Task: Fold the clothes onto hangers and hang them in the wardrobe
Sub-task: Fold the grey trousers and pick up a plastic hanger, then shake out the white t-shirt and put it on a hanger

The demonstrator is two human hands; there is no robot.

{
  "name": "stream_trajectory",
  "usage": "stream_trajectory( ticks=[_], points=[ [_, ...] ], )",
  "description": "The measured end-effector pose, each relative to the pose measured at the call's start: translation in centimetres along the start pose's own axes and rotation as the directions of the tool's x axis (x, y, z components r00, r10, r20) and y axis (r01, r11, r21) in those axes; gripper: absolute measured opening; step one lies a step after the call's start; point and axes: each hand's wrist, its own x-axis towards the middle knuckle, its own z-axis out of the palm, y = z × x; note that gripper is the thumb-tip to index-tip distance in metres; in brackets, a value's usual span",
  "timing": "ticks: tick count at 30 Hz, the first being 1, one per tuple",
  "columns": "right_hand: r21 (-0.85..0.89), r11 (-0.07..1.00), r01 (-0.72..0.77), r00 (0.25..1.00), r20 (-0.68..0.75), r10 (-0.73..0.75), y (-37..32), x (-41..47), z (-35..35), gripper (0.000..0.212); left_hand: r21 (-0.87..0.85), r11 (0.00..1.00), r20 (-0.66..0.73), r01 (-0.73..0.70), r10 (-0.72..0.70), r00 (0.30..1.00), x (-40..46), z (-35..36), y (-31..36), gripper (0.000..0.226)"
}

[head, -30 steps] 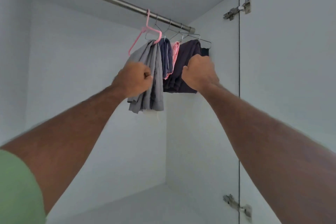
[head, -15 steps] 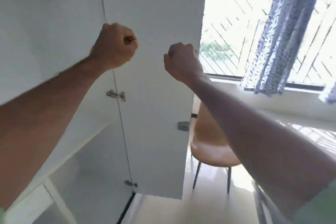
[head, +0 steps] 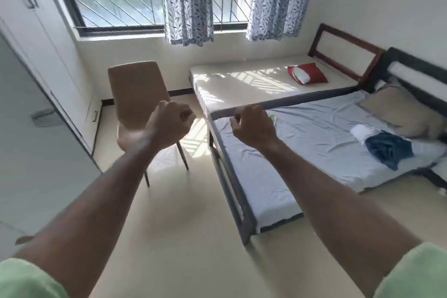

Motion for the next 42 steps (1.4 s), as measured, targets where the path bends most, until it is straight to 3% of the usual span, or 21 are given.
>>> stream_trajectory(
  ticks=[7,13,18,27,31,37,42],
  points=[
    [-0.063,0.961,-0.269,0.963,0.001,0.269,21.9,-5.3,-5.8,0.022,-0.018,0.969,0.213,-0.247,0.245,0.946,5.6,16.8,18.3,0.035],
    [-0.062,0.872,-0.485,0.872,-0.105,0.478,36.6,-8.5,-12.0,0.024,-0.153,0.928,0.348,-0.340,0.373,0.860,10.0,26.0,32.4,0.035],
    [-0.016,0.805,-0.593,0.798,-0.144,0.586,45.0,-9.1,-13.7,0.021,-0.235,0.901,0.442,-0.365,0.433,0.785,12.9,33.3,39.1,0.020],
    [-0.085,0.662,-0.744,0.664,-0.200,0.721,59.4,-3.8,-13.4,0.021,-0.343,0.856,0.507,-0.387,0.516,0.691,23.7,47.6,46.1,0.034],
    [-0.098,0.600,-0.794,0.605,-0.214,0.767,65.2,0.9,-13.7,0.021,-0.397,0.852,0.502,-0.341,0.513,0.696,30.7,52.4,47.9,0.024],
    [-0.079,0.546,-0.834,0.549,-0.225,0.805,72.2,8.5,-13.7,0.025,-0.437,0.817,0.483,-0.376,0.566,0.667,39.7,59.1,50.6,0.027],
    [-0.060,0.517,-0.854,0.518,-0.196,0.833,77.0,12.9,-11.8,0.027,-0.477,0.830,0.515,-0.289,0.531,0.673,44.2,64.6,52.0,0.031]
  ],
)
